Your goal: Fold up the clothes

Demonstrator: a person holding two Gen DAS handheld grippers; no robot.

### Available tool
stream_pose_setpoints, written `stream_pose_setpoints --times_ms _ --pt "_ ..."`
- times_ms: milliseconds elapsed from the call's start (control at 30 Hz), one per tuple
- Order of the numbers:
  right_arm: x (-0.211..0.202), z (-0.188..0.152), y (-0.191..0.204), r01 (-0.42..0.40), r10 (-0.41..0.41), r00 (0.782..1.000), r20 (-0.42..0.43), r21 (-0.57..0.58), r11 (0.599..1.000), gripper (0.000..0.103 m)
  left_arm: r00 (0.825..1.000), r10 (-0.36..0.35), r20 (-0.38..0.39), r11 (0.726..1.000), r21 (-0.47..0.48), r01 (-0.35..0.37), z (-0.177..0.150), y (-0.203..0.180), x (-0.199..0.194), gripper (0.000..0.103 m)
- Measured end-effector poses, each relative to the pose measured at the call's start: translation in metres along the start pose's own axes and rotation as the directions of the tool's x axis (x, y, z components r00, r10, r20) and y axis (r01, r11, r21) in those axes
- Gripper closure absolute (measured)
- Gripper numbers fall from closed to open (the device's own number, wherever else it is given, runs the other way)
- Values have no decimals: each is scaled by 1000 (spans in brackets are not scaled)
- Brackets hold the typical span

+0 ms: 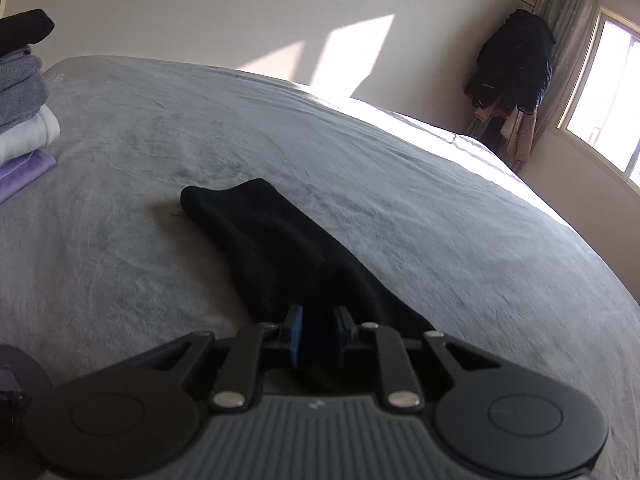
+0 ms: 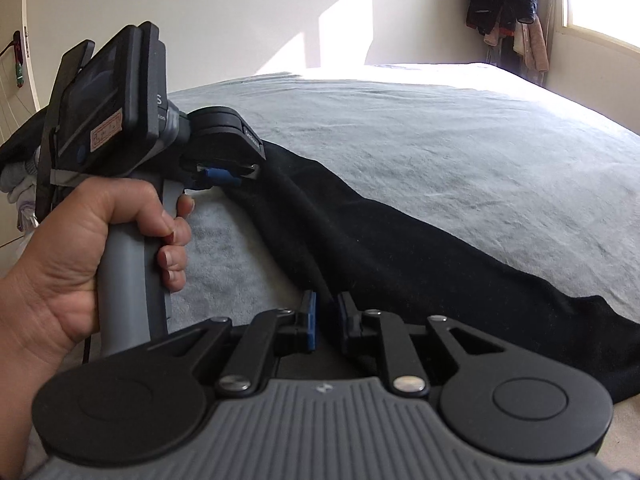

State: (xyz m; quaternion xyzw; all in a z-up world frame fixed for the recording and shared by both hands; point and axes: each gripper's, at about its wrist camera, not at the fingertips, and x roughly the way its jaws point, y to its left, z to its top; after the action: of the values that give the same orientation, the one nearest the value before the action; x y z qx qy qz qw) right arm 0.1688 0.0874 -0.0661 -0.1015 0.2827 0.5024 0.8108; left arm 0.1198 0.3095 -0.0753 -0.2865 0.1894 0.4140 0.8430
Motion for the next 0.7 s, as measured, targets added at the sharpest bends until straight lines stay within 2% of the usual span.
stream_pose_setpoints --times_ms 133,233,300,433,567,633,700 --pt "-3 -13 -10 -56 45 995 86 131 990 85 999 33 31 999 1 -34 1 0 4 85" --pt "-13 -11 -12 -66 53 994 95 130 989 85 994 78 73 996 40 -81 -2 -6 0 85" --pt "-22 -10 -14 -96 76 988 131 152 984 85 989 103 106 992 63 -111 -4 -10 -3 85" --pt "-27 -9 -23 -115 83 984 159 202 973 81 977 149 154 986 55 -159 -4 -10 -9 84" --pt "-30 -10 -27 -118 82 983 164 223 968 80 976 156 150 986 36 -163 -2 -6 -5 75" --pt "-31 -12 -26 -118 82 983 165 222 968 72 976 154 155 987 14 -158 1 -4 -1 73" --pt "-30 -13 -26 -115 80 984 162 218 969 68 980 140 144 990 -34 -137 5 1 6 72"
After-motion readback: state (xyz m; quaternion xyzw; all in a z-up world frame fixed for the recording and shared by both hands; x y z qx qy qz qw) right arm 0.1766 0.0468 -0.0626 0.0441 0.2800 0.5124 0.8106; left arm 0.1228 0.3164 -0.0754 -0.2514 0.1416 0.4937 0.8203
